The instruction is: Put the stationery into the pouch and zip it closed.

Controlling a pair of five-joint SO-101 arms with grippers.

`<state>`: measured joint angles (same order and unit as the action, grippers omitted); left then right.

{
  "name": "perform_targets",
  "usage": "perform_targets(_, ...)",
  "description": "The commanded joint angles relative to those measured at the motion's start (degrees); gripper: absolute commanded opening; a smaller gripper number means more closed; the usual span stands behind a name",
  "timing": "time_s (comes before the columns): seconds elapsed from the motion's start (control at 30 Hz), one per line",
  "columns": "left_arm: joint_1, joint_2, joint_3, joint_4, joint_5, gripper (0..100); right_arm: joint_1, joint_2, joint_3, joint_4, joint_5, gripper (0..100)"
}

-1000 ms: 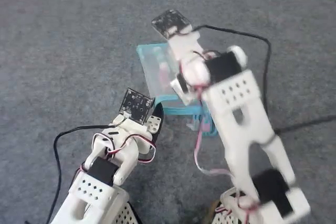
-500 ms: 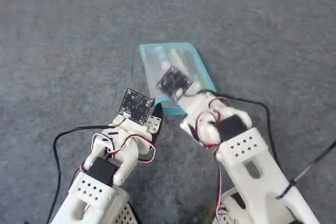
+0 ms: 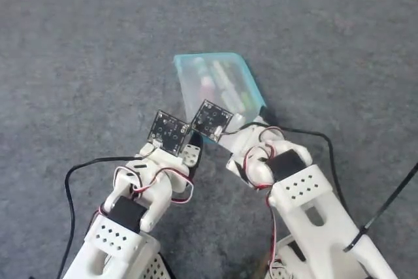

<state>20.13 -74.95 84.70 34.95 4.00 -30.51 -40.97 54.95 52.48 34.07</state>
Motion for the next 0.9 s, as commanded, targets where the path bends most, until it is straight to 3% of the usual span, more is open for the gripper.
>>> perform_targets(0.0, -0.44, 0.00, -1.10, -0.79, -0.18, 1, 1.80, -1.71, -0.44, -0.75, -1.32, 37.9)
perform_targets(0.17, -0.44, -0.35, -0.31, -1.05, -0.18, 1, 11.47, -1.71, -0.70, 3.03, -14.59, 38.0)
perform_targets(0.33, -0.44, -0.35, -0.31, -1.05, -0.18, 1, 12.53, -1.71, 0.26, 5.58, -23.82, 37.9)
perform_targets(0.7, -0.44, -0.35, -0.31, -0.97, -0.18, 1, 9.54, 9.80, -0.62, -4.44, -25.93, 37.0)
perform_targets(0.87, -0.44, -0.18, -0.22, -0.97, -0.18, 1, 9.01, 12.70, -6.42, -4.88, -27.08, 17.1)
